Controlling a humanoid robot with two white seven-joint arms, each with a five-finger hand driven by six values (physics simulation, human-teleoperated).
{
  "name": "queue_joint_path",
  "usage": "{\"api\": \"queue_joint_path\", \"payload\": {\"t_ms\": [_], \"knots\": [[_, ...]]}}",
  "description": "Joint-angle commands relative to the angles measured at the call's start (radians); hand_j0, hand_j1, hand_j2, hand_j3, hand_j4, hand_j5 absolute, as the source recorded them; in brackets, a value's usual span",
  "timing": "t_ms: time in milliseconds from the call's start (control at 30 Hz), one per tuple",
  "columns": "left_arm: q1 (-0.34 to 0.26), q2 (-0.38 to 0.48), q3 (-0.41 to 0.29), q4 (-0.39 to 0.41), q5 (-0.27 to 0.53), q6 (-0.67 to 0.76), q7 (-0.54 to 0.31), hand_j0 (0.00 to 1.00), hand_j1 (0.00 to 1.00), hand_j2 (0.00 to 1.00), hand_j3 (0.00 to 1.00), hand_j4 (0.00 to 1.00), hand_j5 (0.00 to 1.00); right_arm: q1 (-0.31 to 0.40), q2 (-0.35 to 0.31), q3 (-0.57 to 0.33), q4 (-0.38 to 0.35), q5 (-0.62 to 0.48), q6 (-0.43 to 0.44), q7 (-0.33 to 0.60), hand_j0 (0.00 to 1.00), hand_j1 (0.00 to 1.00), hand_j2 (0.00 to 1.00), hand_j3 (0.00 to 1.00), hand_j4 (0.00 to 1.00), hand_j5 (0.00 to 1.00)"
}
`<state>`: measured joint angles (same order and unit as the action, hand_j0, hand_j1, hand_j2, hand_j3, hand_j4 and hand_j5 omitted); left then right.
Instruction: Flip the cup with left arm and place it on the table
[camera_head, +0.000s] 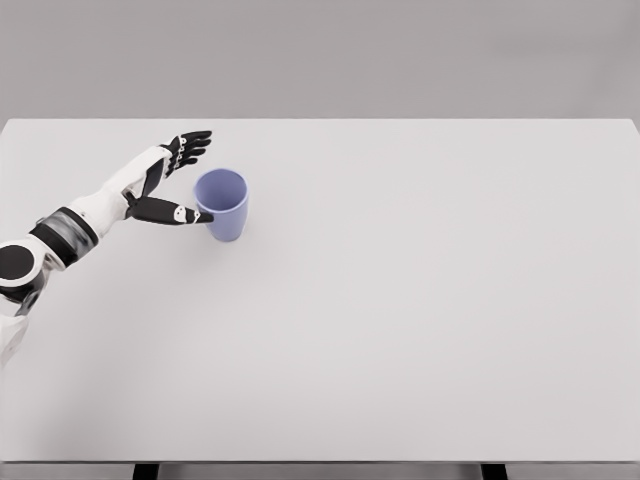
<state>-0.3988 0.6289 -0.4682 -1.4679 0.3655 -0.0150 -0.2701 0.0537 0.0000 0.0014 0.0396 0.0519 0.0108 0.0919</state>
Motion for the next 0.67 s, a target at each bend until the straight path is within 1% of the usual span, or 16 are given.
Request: {"api": "queue_joint_path", "payload": {"t_ms": [0,133,167,200,267,333,400,433,500,633], "knots": [[0.0,0.009,0.0,-0.003,0.001,-0.005,0.0,1.0,1.0,1.0,1.0,1.0,1.0,0.0,0.0,0.0,0.0,0.0,0.0,0.0,1.0,1.0,1.0,1.0,1.0,1.0],[-0.003,0.014,0.002,-0.015,-0.002,-0.008,0.0,1.0,1.0,1.0,1.0,1.0,1.0,0.0,0.0,0.0,0.0,0.0,0.0,0.0,1.0,1.0,1.0,1.0,1.0,1.0],[-0.003,0.023,0.003,-0.031,-0.008,-0.008,0.0,1.0,1.0,1.0,1.0,1.0,1.0,0.0,0.0,0.0,0.0,0.0,0.0,0.0,1.0,1.0,1.0,1.0,1.0,1.0],[-0.003,0.044,0.003,-0.034,-0.008,-0.008,0.0,1.0,1.0,1.0,1.0,1.0,1.0,0.0,0.0,0.0,0.0,0.0,0.0,0.0,1.0,1.0,1.0,1.0,1.0,1.0],[0.0,0.1,0.005,-0.069,-0.008,-0.005,0.0,1.0,1.0,1.0,1.0,1.0,1.0,0.0,0.0,0.0,0.0,0.0,0.0,0.0,1.0,1.0,1.0,1.0,1.0,1.0],[0.008,0.15,0.036,-0.091,-0.007,-0.002,0.0,1.0,1.0,1.0,1.0,1.0,1.0,0.0,0.0,0.0,0.0,0.0,0.0,0.0,1.0,1.0,1.0,1.0,1.0,1.0],[0.014,0.167,0.043,-0.104,-0.007,0.003,0.0,1.0,1.0,1.0,1.0,1.0,1.0,0.0,0.0,0.0,0.0,0.0,0.0,0.0,1.0,1.0,1.0,1.0,1.0,1.0],[0.02,0.18,0.062,-0.109,-0.008,0.003,0.0,1.0,1.0,1.0,1.0,1.0,1.0,0.0,0.0,0.0,0.0,0.0,0.0,0.0,1.0,1.0,1.0,1.0,1.0,1.0],[0.028,0.186,0.071,-0.115,-0.007,0.003,0.0,1.0,1.0,1.0,1.0,1.0,1.0,0.0,0.0,0.0,0.0,0.0,0.0,0.0,1.0,1.0,1.0,1.0,1.0,1.0],[0.052,0.198,0.118,-0.124,-0.007,0.003,0.0,1.0,1.0,1.0,1.0,1.0,1.0,0.0,0.0,0.0,0.0,0.0,0.0,0.0,1.0,1.0,1.0,1.0,1.0,1.0]]}}
